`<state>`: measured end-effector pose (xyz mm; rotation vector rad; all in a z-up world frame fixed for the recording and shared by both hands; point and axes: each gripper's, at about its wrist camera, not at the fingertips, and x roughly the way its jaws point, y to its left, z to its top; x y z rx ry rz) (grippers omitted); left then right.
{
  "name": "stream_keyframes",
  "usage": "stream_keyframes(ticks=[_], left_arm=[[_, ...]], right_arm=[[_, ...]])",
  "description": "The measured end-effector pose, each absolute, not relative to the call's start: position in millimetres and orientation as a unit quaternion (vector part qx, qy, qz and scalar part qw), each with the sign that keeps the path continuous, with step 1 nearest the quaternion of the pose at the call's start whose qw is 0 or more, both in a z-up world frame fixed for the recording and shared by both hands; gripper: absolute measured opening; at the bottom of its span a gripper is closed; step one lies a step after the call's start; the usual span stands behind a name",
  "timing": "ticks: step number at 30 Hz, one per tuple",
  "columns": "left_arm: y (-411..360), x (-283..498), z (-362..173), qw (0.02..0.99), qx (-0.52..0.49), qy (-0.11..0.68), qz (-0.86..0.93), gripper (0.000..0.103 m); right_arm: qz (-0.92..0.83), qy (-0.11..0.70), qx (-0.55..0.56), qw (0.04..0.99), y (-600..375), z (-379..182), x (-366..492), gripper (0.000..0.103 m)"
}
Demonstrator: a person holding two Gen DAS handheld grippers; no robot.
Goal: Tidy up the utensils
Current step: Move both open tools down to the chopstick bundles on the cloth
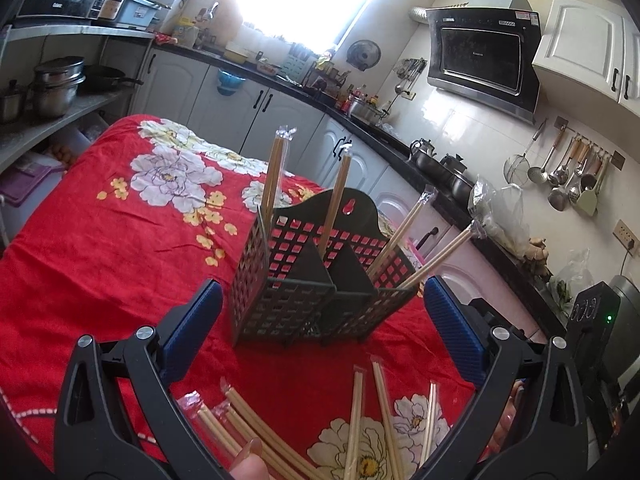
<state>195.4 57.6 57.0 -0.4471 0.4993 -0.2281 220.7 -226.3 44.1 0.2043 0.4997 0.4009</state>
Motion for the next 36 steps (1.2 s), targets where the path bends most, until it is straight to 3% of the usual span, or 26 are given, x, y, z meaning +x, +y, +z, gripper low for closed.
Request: stream_keyframes(ticks=[30, 36], left_arm=[[80, 174, -4, 0.903, -0.243, 0.342, -0.090, 0.092], [90, 171, -18, 0.892, -0.252, 0.365, -0.084, 0.076]], right_arm=[[0.227, 0.337, 0.053, 0.912, -209, 5, 202, 0.068], [0.245, 0.362, 0.046, 0.898, -197, -2, 203, 0.061]])
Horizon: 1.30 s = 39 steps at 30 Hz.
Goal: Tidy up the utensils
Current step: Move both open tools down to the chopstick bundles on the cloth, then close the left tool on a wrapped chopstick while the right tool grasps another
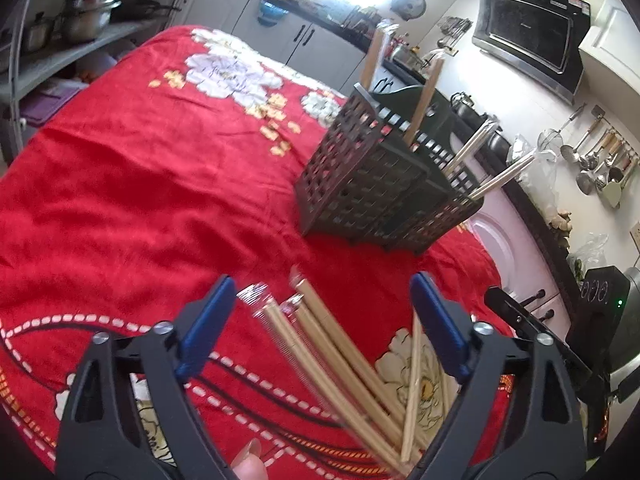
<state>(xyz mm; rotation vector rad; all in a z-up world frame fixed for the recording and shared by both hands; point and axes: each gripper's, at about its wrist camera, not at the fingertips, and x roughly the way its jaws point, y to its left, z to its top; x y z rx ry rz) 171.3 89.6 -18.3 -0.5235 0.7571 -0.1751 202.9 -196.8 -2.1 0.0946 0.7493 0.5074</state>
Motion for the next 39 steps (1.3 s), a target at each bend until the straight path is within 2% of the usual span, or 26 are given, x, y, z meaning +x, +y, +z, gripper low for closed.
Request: stream_keyframes(ticks=[7, 10, 14, 27, 30, 35, 39], left_arm=[[97, 168, -36, 0.873, -0.269, 0.396, -0.094, 0.054], [97, 167, -41, 0.866, -0.275, 0.405, -0.100, 0.049], [98, 169, -50, 0.852, -0.294, 0.418, -0.113, 0.045], [108, 187, -64, 0.826, -0.340, 0.430, -0.129, 0.043], [111, 190, -67, 0.825, -0.345, 0.429, -0.128, 0.039], [117, 193, -71, 0.821, -0.356, 0.431, -0.120, 0.026], [122, 196, -74, 0.817, -0.366, 0.430, -0.119, 0.020]], right_arm=[[0.263, 0.393, 0.037, 0.881, -181, -13, 204, 0.054], [0.267, 0.403, 0.032, 0.875, -175, -18, 203, 0.052], [0.273, 0.416, 0.027, 0.867, -168, -24, 203, 0.050], [0.247, 0.483, 0.040, 0.839, -159, -49, 227, 0.046], [0.239, 0.489, 0.041, 0.838, -156, -52, 233, 0.046], [0.230, 0.498, 0.049, 0.835, -153, -54, 243, 0.046], [0.227, 0.503, 0.062, 0.832, -151, -55, 251, 0.047]])
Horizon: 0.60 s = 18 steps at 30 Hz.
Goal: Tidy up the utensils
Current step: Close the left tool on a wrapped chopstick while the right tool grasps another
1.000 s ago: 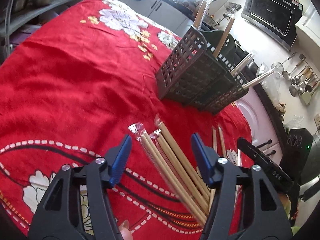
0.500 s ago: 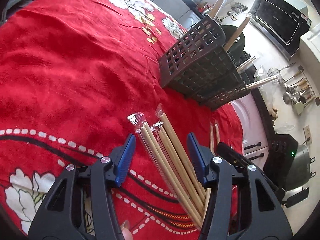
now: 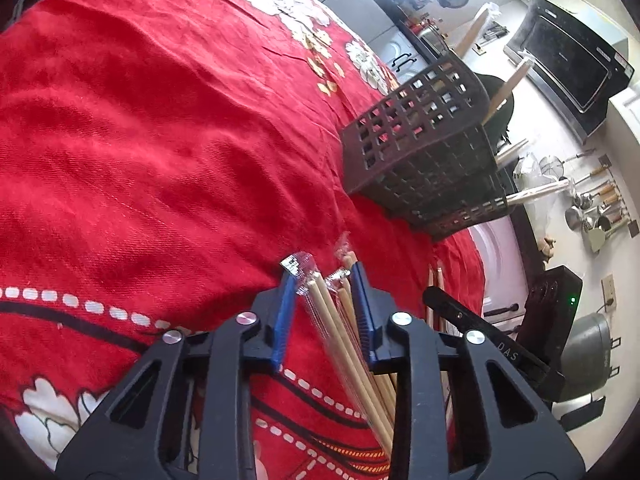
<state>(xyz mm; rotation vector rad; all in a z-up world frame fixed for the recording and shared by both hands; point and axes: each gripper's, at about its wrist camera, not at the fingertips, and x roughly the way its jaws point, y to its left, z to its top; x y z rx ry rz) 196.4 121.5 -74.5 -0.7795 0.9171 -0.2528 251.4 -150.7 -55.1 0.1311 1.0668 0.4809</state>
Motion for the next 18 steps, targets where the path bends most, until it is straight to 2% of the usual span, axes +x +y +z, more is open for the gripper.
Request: stream_keyframes(ticks=[10, 15, 18], left_arm=[[124, 201, -77, 0.817, -0.368, 0.428, -0.115, 0.017], [127, 205, -80, 0.817, -0.371, 0.429, -0.110, 0.011], [129, 207, -81, 0.817, -0.371, 0.429, -0.107, 0.008]], right_arm=[[0.224, 0.509, 0.080, 0.827, -151, -56, 268, 0.047], [0.222, 0.512, 0.085, 0.825, -149, -54, 278, 0.047], [0.214, 0.508, 0.074, 0.831, -146, -54, 281, 0.040]])
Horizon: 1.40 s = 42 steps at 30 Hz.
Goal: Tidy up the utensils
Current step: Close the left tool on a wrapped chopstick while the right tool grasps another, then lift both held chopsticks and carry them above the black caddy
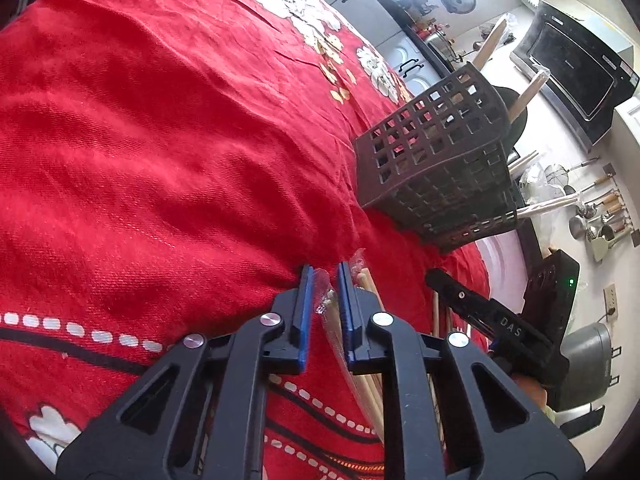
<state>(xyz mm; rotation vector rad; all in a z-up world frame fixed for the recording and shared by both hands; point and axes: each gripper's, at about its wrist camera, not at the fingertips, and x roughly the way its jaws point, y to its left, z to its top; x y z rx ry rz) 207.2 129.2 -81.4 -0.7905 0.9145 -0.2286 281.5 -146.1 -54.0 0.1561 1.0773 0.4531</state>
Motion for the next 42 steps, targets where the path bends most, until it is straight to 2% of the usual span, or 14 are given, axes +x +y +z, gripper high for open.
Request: stream_keyframes(ticks=[1, 4, 13, 42], left_arm=[[130, 207, -82, 0.817, -0.371, 0.429, -0.107, 0.007], [131, 207, -83, 0.818, -0.369, 0.429, -0.107, 0.005], [128, 198, -70, 0.826, -0.363, 0.416, -0.113, 0.001], [88, 185, 82, 0.905, -0.262, 0.274, -0.191, 0.000]], right_arm=[[0.211, 0.507, 0.069, 0.833, -145, -54, 282, 0.038], [0.199, 0.502, 0.062, 0.839, -146, -55, 286, 0.022], [0.220, 0.491, 0.129, 0.833, -171, -51, 286, 0.009], [0.322, 0.288, 0.087, 0.898, -171, 69, 209, 0.006]])
